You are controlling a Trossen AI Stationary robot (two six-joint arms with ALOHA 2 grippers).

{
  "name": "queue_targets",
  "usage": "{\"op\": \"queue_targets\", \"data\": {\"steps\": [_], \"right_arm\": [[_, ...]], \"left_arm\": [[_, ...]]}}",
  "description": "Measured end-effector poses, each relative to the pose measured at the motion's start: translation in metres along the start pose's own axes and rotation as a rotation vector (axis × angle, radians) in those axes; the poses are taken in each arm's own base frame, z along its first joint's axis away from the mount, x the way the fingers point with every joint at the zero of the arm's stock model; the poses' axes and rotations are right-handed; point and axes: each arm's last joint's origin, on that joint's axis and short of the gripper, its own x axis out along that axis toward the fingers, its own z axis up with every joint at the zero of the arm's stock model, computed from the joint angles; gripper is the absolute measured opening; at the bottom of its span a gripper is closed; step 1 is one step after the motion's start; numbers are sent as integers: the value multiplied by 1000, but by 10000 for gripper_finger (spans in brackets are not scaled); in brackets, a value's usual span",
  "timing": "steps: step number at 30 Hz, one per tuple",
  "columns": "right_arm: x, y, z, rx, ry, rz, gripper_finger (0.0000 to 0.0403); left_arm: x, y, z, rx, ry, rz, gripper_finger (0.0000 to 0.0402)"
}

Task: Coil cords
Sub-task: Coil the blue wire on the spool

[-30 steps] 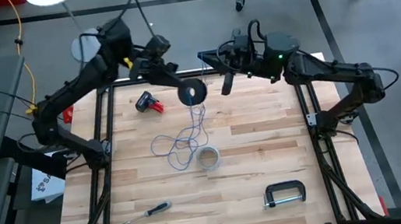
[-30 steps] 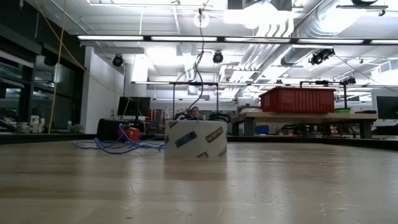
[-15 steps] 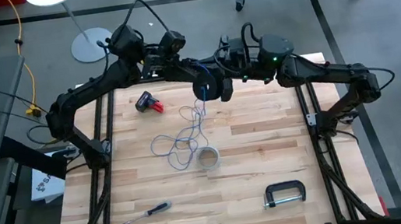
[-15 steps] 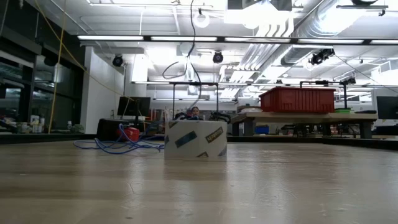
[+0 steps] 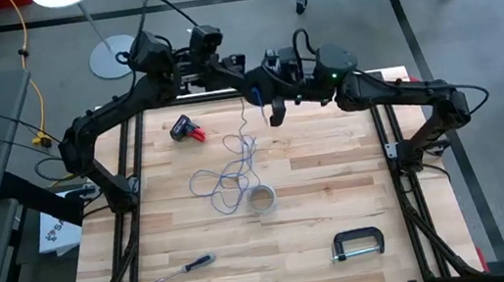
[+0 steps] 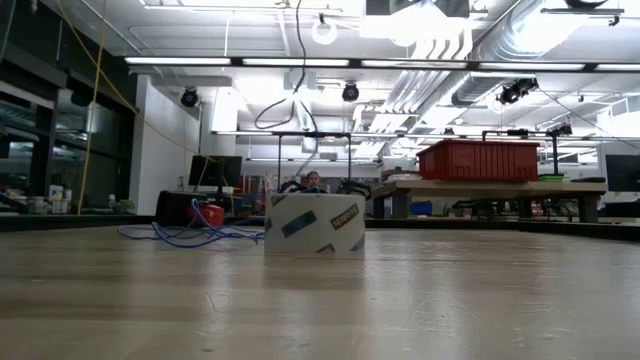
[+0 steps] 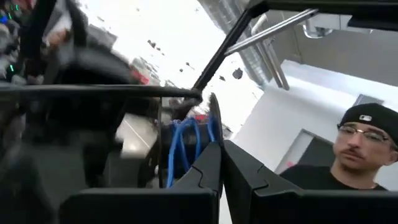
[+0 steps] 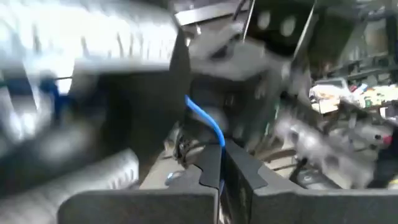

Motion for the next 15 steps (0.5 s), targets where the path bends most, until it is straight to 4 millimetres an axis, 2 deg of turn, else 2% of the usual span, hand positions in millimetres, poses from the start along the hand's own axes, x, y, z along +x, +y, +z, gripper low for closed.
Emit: {"op": "queue_targets", "data": {"steps": [4, 15], "right_arm": [[2, 1, -7, 9, 37, 18, 0], [1, 1, -3, 24, 29, 34, 0]], "left_arm": [[-13, -8, 14, 74, -42, 23, 1], [-58, -28, 45, 233, -92, 119, 1]]}}
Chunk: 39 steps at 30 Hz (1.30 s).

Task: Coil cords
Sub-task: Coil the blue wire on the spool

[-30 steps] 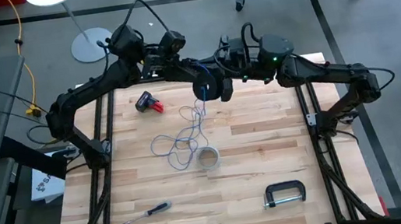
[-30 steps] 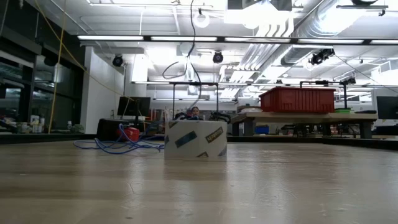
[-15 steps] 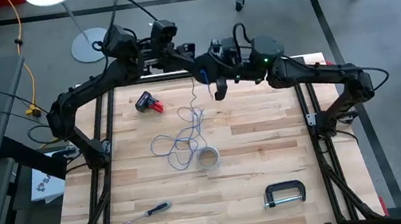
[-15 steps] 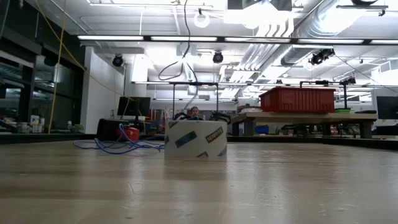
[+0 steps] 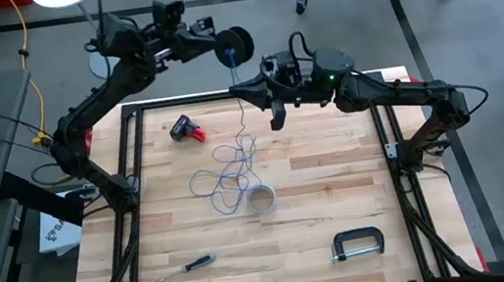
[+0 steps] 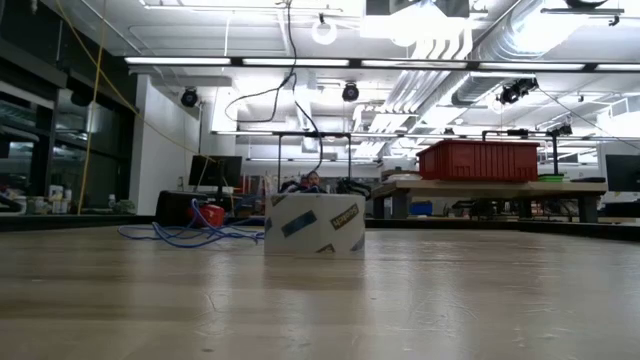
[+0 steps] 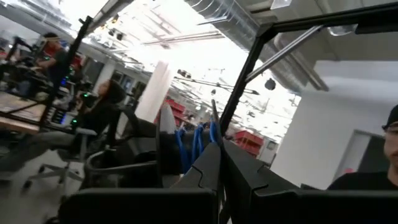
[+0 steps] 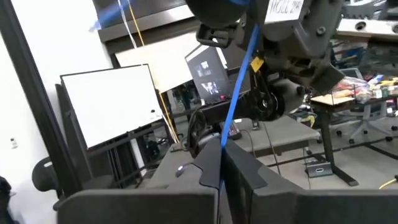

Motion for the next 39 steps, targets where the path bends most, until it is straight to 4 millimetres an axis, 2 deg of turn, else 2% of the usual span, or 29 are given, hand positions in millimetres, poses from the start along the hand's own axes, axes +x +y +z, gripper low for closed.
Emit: {"op": "queue_targets", "data": {"steps": [8, 13, 16, 23, 26, 29, 35, 39], "right_arm": [[0, 0, -1, -1, 9, -5, 0], [0, -6, 0, -18, -11, -93, 4], [-1, -12, -2, -18, 10, -111, 32], [-4, -24, -9, -75, 98, -198, 152], [-4, -27, -12, -137, 128, -266, 189], [-3, -29, -13, -171, 130, -283, 204], [8, -35, -28, -141, 155, -243, 206], [15, -36, -35, -135, 143, -228, 206]], "left_arm": [[-24, -8, 14, 38, 66, 26, 1], [-31, -12, 16, 46, 72, 74, 1], [-29, -14, 17, 51, 48, 87, 1], [-25, -18, 15, 53, 41, 77, 1], [-26, -25, 17, 72, 38, 71, 1], [-27, -34, 19, 120, 29, 72, 1], [-26, -52, 22, 264, -17, 82, 1], [-27, -55, 23, 270, -25, 97, 1]]}}
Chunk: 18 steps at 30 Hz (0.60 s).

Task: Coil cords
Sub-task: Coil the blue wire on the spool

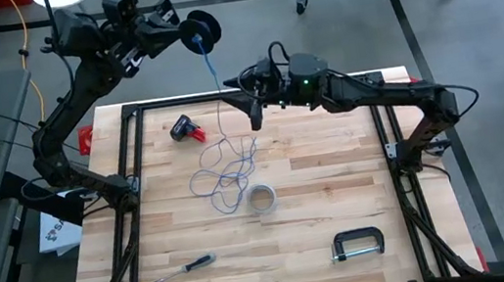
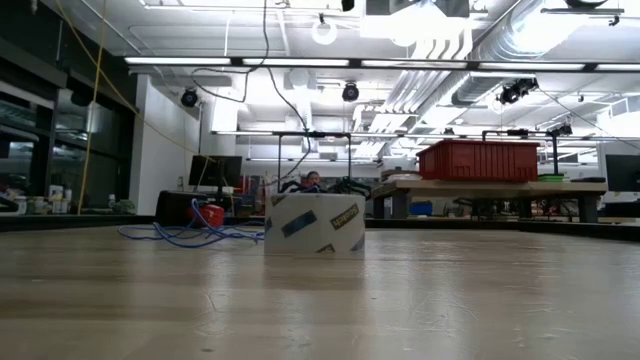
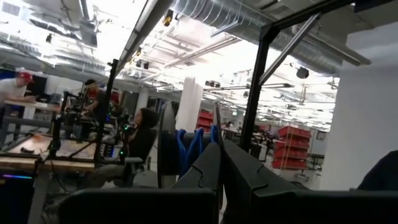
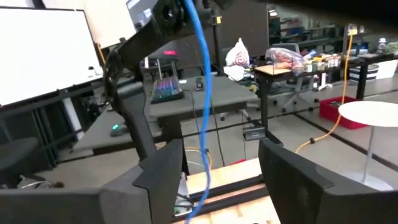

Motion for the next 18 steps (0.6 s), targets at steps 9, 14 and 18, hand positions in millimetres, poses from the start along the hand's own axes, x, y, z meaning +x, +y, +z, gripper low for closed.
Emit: {"op": "queue_targets", "data": {"steps": [9, 14, 18], "right_arm": [[3, 2, -3, 31, 10, 31, 206], [5, 2, -6, 31, 16, 26, 205], [10, 0, -13, 32, 36, -9, 186]], "left_arm": [[1, 0, -1, 3, -7, 10, 1], [2, 0, -1, 13, -18, 18, 1], [4, 0, -2, 34, -20, 21, 1]]}}
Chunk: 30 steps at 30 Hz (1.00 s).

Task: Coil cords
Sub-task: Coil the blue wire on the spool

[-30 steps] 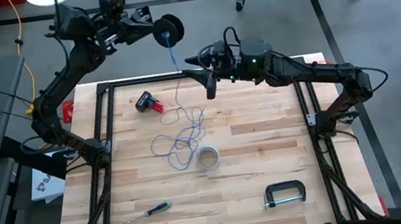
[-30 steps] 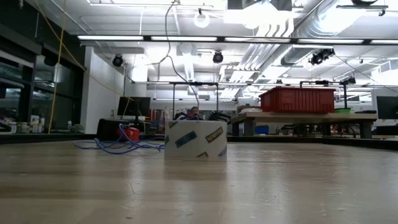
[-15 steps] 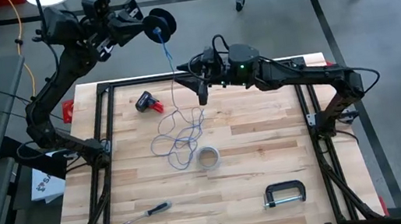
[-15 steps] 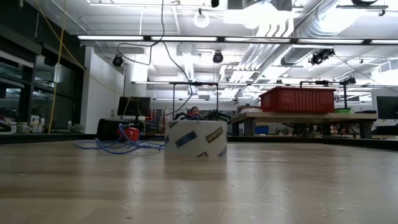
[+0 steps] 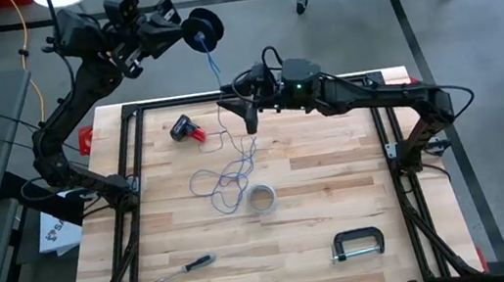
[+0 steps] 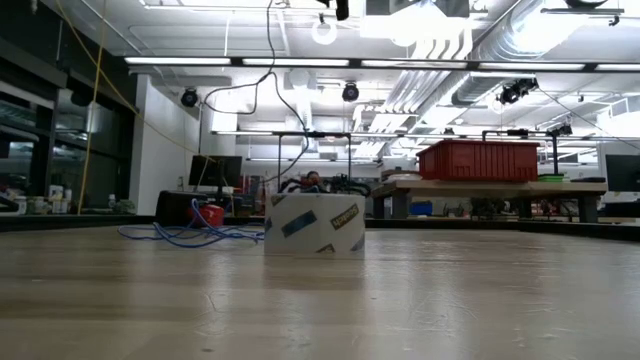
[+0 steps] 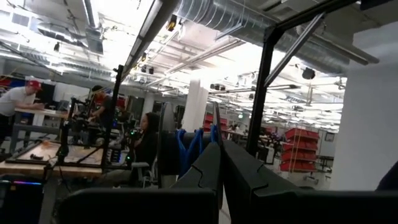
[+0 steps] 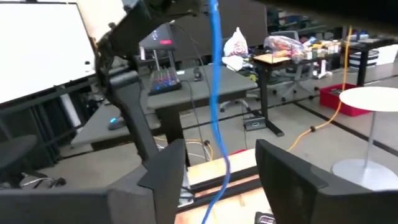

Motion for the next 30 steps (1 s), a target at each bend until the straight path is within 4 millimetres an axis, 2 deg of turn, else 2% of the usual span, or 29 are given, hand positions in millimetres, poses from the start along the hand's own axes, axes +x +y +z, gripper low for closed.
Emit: {"op": "queue_targets", "data": {"steps": [15, 18, 21, 26, 30], "right_arm": [[1, 0, 0, -6, -10, 1, 11], [0, 3, 0, -1, -6, 15, 4], [-5, 9, 3, -5, 14, 38, 2], [-28, 18, 12, -6, 90, 60, 1], [-46, 23, 22, -25, 114, 65, 0]], "left_arm": [[-1, 2, 0, 3, -1, 13, 1], [-4, 5, 0, 1, 11, 38, 1], [-16, 13, -1, -62, 52, 130, 0], [-49, 22, -2, -74, 151, 331, 0], [-71, 24, -9, -147, 233, 455, 0]]}}
